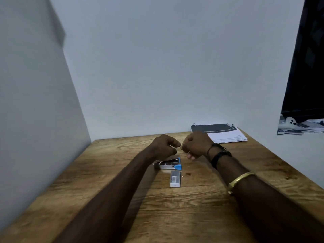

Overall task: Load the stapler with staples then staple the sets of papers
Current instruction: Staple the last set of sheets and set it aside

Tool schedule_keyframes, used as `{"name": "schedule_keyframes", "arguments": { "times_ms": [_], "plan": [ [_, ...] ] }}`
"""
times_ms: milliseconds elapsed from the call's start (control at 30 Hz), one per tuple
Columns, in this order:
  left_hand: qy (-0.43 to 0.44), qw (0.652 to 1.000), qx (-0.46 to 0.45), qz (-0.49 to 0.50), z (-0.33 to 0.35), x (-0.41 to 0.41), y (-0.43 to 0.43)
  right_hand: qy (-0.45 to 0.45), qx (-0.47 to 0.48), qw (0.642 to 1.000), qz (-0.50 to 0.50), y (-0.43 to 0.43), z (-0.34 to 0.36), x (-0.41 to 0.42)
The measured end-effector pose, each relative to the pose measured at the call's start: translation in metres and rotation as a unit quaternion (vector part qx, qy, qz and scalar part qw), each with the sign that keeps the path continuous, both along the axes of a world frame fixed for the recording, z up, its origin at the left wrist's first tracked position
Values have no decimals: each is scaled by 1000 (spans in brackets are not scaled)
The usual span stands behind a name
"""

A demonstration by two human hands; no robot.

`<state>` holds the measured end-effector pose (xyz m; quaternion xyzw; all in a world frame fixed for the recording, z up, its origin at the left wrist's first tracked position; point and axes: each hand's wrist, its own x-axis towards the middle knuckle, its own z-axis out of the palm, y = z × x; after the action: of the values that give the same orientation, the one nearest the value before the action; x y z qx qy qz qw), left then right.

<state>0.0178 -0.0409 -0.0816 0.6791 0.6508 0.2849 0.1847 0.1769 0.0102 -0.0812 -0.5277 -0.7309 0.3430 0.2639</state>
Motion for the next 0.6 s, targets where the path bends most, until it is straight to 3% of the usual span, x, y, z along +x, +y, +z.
{"name": "schedule_keyframes", "arguments": {
  "times_ms": [333, 467, 600],
  "plan": [
    [28, 996, -73, -41, -10, -25, -35, -57, 20, 998, 29, -29, -5, -22],
    [73, 997, -34, -7, -15, -24, -32, -59, 41, 997, 23, -34, -6, -21],
    [89, 993, -7, 72, -21, -24, -29, -125, 48, 990, 33, -39, 0, -20]
  ]
}}
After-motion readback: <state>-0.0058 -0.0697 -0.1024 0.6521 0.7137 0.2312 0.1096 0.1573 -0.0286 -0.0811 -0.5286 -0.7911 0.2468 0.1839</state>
